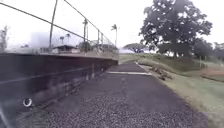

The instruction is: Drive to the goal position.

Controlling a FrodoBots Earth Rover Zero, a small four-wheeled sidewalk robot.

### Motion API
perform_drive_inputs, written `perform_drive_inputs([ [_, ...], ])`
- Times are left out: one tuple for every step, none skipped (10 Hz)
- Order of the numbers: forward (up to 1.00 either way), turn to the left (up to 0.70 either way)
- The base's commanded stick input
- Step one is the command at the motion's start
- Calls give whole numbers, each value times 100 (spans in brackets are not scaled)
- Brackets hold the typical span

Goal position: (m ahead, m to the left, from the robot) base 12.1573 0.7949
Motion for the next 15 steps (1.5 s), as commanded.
perform_drive_inputs([
  [70,0],
  [70,0],
  [70,0],
  [70,0],
  [70,0],
  [70,0],
  [70,0],
  [70,0],
  [70,0],
  [70,0],
  [70,0],
  [70,0],
  [70,0],
  [70,0],
  [70,0],
])
